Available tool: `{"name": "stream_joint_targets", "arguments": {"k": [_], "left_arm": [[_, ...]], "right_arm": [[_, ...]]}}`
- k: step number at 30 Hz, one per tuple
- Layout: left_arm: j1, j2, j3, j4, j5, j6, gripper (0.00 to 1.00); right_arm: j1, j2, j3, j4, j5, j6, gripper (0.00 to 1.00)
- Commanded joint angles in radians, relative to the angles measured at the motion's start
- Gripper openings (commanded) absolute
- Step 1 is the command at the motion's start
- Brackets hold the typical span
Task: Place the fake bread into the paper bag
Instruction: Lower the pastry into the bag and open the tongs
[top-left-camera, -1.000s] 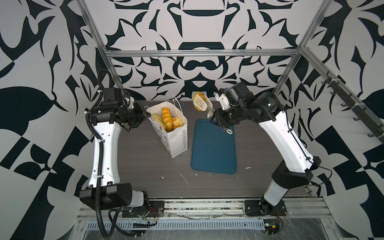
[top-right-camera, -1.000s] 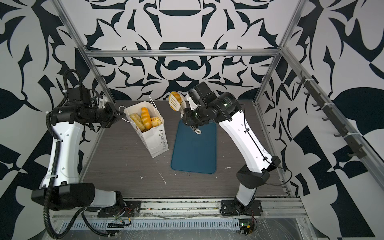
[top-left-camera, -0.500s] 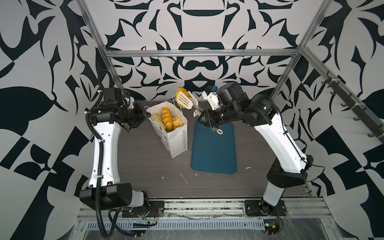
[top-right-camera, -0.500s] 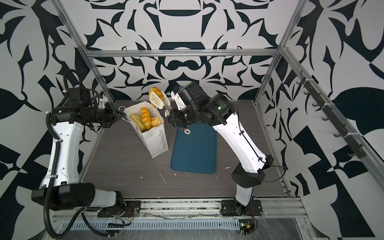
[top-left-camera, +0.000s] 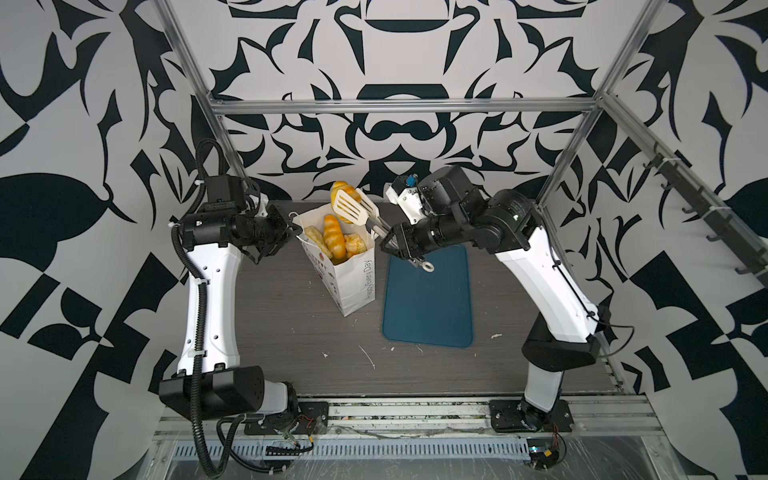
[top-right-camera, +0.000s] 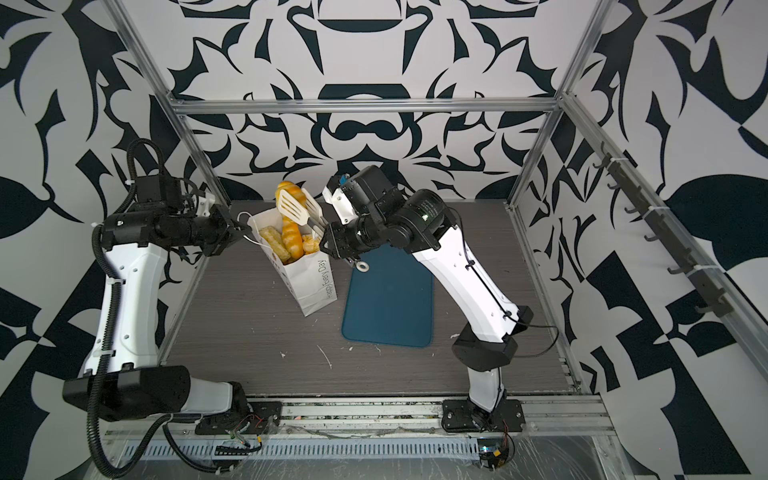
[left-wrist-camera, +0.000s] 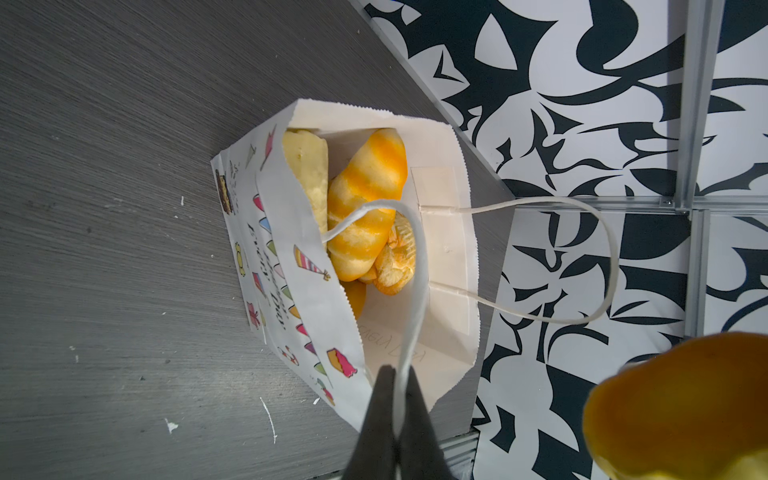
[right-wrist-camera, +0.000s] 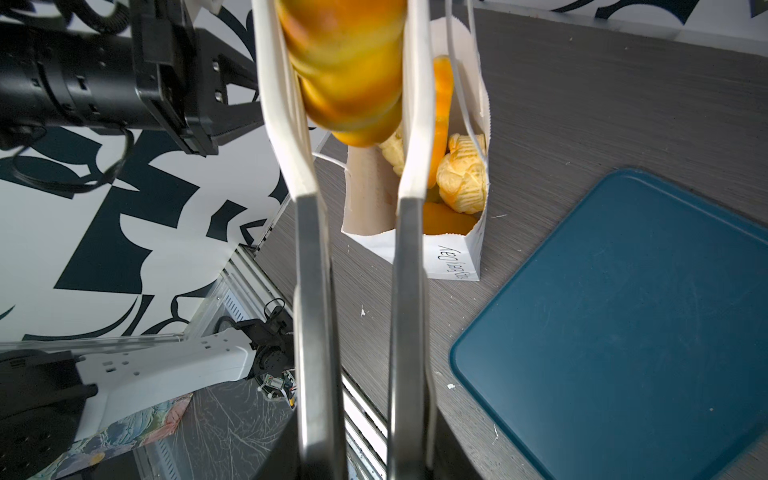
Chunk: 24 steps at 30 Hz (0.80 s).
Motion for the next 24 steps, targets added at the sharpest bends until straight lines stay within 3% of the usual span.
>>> {"name": "stream_joint_targets", "arguments": {"k": [1, 24], "left_arm": [[0.000, 0.003, 0.019, -0.030, -0.001, -0.005, 0.00], [0.000, 0.007, 0.001, -0.008, 0.007, -0.013, 0.00]], "right_arm": [[0.022, -0.008, 0.027, 0.012, -0.030, -0.035, 0.35], [0.021, 0.035, -0.066, -0.041, 0.025, -0.029, 0.38]]}}
